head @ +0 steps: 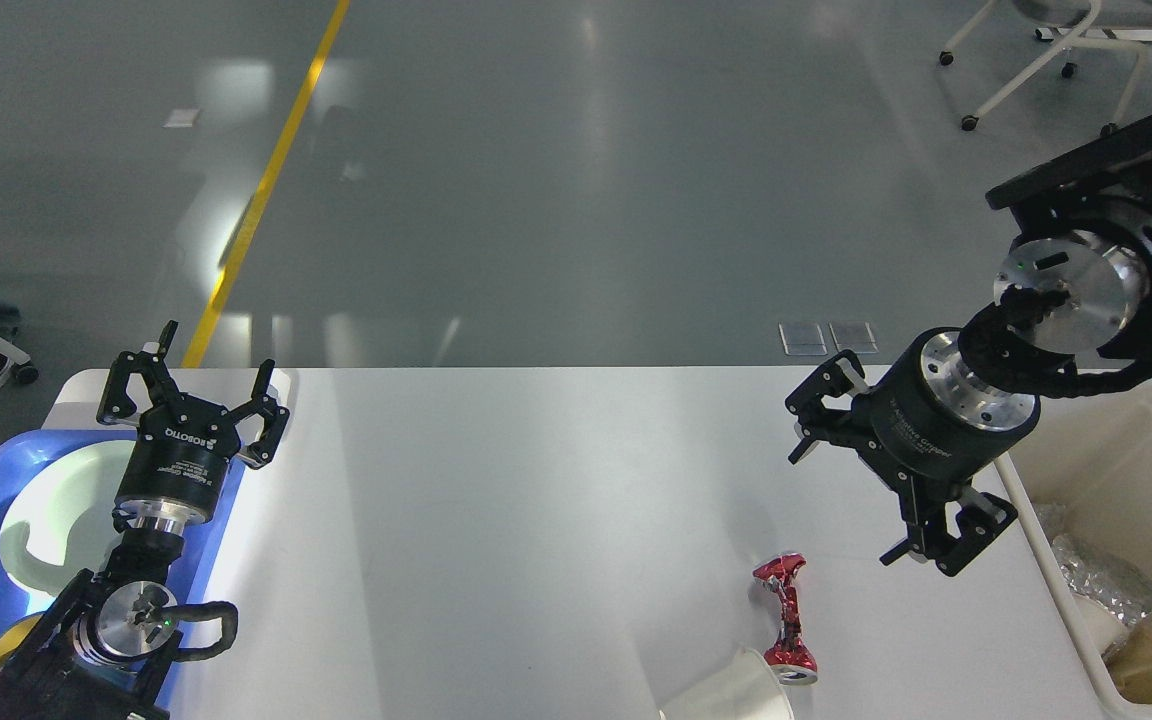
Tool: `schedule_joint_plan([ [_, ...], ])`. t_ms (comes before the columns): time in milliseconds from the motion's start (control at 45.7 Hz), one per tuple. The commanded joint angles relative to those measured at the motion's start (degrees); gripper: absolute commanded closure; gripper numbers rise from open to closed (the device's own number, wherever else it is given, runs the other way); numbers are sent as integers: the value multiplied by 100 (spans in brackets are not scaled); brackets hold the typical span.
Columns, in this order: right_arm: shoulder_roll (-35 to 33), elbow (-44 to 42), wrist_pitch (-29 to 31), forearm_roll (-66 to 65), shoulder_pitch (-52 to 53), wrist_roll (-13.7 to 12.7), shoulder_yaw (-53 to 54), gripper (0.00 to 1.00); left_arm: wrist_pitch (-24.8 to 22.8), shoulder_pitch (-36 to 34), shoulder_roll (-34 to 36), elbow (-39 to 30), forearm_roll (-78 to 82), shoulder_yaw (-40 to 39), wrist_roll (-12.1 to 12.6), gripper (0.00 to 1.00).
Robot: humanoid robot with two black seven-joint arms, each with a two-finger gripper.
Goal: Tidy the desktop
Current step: 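Raise the right gripper and move it toward the second paper cup, then lower the right gripper and grasp the second white paper cup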
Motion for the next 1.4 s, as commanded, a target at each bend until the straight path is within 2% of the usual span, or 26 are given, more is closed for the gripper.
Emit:
schedule_joint_plan([
  [0,-64,-6,-87,133,-392,3,473,0,1,1,-1,0,0,0,0,3],
  [88,-100,-67,-228,159,-822,12,825,0,1,1,-1,0,0,0,0,3],
  [285,-100,-322,-1027,54,-2422,152,1774,1,1,1,-1,0,0,0,0,3],
  [350,-91,-419,-1265,-156,-2774,354,1976,1,1,1,-1,0,0,0,0,3],
  [416,-73,-445,-1519,-499,-3090,696,2073,2,1,1,-1,0,0,0,0,3],
  [438,-65,-480,-1590,-596,-3222,828,2091,2,1,1,-1,0,0,0,0,3],
  [460,-47,-585,-1747,-692,-3519,1160,2117,2,1,1,-1,0,0,0,0,3],
  [482,-38,-655,-1818,-702,-3635,1285,2126,1,1,1,-1,0,0,0,0,3],
  [525,14,-805,-1915,-728,-3864,1487,2144,1,1,1,-1,0,0,0,0,3],
  [591,172,-1007,-2003,-763,-4136,1646,2144,1,1,1,-1,0,0,0,0,3],
  [963,471,-1166,-2091,-931,-4752,1655,2258,2,1,1,-1,0,0,0,0,3],
  [1160,718,-1763,-2416,-904,-5367,1664,2267,2,1,1,-1,0,0,0,0,3],
  [1379,735,-2282,-2461,-904,-5754,1664,2258,2,1,1,-1,0,0,0,0,3],
])
